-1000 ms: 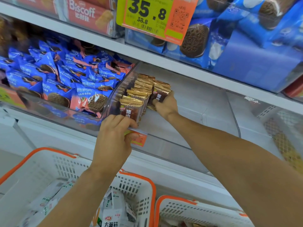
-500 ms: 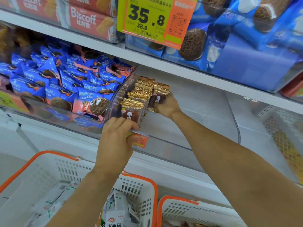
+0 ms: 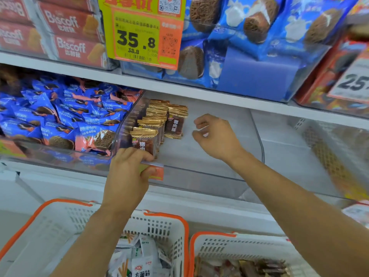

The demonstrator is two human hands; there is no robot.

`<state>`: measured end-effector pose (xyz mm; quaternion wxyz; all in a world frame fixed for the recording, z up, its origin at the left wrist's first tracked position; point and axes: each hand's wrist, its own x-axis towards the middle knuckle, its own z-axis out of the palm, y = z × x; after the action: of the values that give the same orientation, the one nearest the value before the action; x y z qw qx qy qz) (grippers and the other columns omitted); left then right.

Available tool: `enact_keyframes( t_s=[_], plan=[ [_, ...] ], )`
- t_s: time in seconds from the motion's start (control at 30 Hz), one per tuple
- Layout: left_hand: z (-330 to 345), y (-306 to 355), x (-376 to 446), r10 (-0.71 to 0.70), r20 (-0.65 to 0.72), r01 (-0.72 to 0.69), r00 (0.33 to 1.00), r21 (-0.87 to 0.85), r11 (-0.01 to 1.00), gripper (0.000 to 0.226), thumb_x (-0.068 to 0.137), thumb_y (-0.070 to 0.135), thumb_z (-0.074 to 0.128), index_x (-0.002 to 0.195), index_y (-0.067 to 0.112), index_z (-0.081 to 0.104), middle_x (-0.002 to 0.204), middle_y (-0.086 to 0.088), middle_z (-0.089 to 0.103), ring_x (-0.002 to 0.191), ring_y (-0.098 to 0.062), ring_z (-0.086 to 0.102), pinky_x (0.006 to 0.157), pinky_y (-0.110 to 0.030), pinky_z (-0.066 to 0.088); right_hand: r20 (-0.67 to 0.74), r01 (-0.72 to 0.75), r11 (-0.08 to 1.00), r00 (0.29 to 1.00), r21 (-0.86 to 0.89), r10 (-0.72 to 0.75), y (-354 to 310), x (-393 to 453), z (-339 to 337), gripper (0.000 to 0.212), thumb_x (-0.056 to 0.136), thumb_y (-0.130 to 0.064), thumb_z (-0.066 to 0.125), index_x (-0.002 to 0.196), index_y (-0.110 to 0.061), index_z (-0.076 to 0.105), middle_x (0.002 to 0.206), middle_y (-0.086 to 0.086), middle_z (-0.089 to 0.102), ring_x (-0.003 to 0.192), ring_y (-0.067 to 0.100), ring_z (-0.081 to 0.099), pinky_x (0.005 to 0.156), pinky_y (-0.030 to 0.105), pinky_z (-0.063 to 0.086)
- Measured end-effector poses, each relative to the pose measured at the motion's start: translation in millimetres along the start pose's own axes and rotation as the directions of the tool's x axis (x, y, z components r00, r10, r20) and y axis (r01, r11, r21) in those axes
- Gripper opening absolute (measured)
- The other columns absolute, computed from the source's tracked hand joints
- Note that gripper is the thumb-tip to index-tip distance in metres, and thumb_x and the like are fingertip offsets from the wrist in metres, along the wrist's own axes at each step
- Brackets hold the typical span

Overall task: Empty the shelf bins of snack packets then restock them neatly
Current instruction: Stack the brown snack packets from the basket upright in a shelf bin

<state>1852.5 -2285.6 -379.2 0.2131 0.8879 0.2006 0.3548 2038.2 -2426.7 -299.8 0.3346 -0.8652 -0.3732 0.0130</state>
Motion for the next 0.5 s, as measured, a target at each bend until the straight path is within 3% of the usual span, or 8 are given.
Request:
enact_keyframes(
  t_s=[0.07,0.13,0.2,0.23,0.3,0.37,0.43,0.5],
  plan=[
    [-7.0,21.4,-1.9,0.051,-0.025,-0.051,0.998,0.004,0.999,0.023,0.074,0.012,0.085,0.092,0.014,0.071,0.092,0.000,0.065,0.095,-0.023,0.052,0.084,-0.032,0.041,-0.043,0.196,0.970,0.980,0.147,-0.192,3.3,-71.0,-21.6,0.009,0.092,-0.011,0.068,0.100,-0.012,0.071,0.088,-0.006,0.070,0.075,0.006,0.064,0.068,0.020,0.051],
    [-2.8,52.6,-11.5,0.114,-0.025,-0.116,0.993,-0.067,0.991,0.012,0.081,0.021,0.069,0.091,0.015,0.069,0.089,0.003,0.063,0.088,-0.018,0.054,0.079,-0.031,0.043,0.116,0.220,0.957,0.963,0.190,-0.244,29.3,-142.0,-30.4,0.004,0.093,-0.011,0.067,0.092,-0.013,0.070,0.081,-0.010,0.067,0.069,0.005,0.061,0.064,0.020,0.050],
    [17.6,89.5,-32.1,0.173,0.126,-0.153,0.977,-0.152,0.976,0.008,0.086,0.024,0.060,0.090,0.019,0.065,0.084,0.009,0.059,0.075,-0.013,0.053,0.070,-0.028,0.043,0.393,0.040,0.997,0.917,0.066,-0.063,77.2,-199.8,-26.3,0.006,0.096,-0.021,0.063,0.091,-0.020,0.067,0.085,-0.009,0.068,0.071,0.003,0.060,0.065,0.014,0.046],
    [34.0,106.1,-47.9,0.198,0.279,-0.156,0.940,-0.164,0.974,0.007,0.089,0.025,0.059,0.091,0.021,0.064,0.085,0.010,0.058,0.073,-0.012,0.053,0.069,-0.028,0.043,0.520,-0.062,0.998,0.852,-0.017,0.062,103.1,-223.9,-23.2,0.007,0.096,-0.026,0.061,0.091,-0.024,0.065,0.091,-0.006,0.069,0.072,0.003,0.059,0.065,0.013,0.044],
    [74.8,135.8,-88.3,0.220,0.604,-0.190,0.766,-0.113,0.975,0.009,0.095,0.026,0.056,0.100,0.022,0.062,0.094,0.008,0.061,0.082,-0.016,0.057,0.073,-0.030,0.044,0.691,-0.156,0.970,0.681,-0.186,0.242,159.2,-264.6,-14.4,0.011,0.099,-0.028,0.056,0.106,-0.022,0.062,0.114,0.002,0.068,0.085,0.011,0.059,0.066,0.023,0.040],
    [118.4,153.7,-138.6,0.179,0.844,-0.215,0.506,-0.077,0.974,0.014,0.098,0.027,0.054,0.106,0.018,0.060,0.103,0.001,0.062,0.094,-0.023,0.059,0.073,-0.030,0.039,0.685,-0.277,0.891,0.569,-0.360,0.454,218.4,-306.1,-3.9,0.035,0.099,-0.027,0.059,0.131,-0.013,0.057,0.133,0.005,0.058,0.113,0.024,0.056,0.078,0.027,0.039],
    [156.8,157.1,-193.4,0.127,0.956,-0.165,0.264,-0.085,0.983,0.018,0.098,0.032,0.056,0.108,0.017,0.059,0.107,-0.003,0.060,0.099,-0.028,0.057,0.074,-0.032,0.039,0.573,-0.452,0.791,0.546,-0.412,0.611,291.1,-352.8,14.2,0.059,0.090,-0.037,0.069,0.143,-0.020,0.050,0.147,0.006,0.048,0.131,0.028,0.048,0.100,0.034,0.042],
    [192.0,148.6,-250.8,0.011,0.990,-0.095,0.144,0.003,0.995,0.038,0.097,0.039,0.059,0.129,0.018,0.053,0.129,-0.004,0.052,0.115,-0.026,0.053,0.088,-0.033,0.044,0.581,-0.559,0.733,0.470,-0.388,0.665,385.1,-414.7,45.4,0.083,0.073,-0.050,0.075,0.148,-0.037,0.040,0.158,0.005,0.035,0.143,0.031,0.036,0.113,0.045,0.037]
  ],
)
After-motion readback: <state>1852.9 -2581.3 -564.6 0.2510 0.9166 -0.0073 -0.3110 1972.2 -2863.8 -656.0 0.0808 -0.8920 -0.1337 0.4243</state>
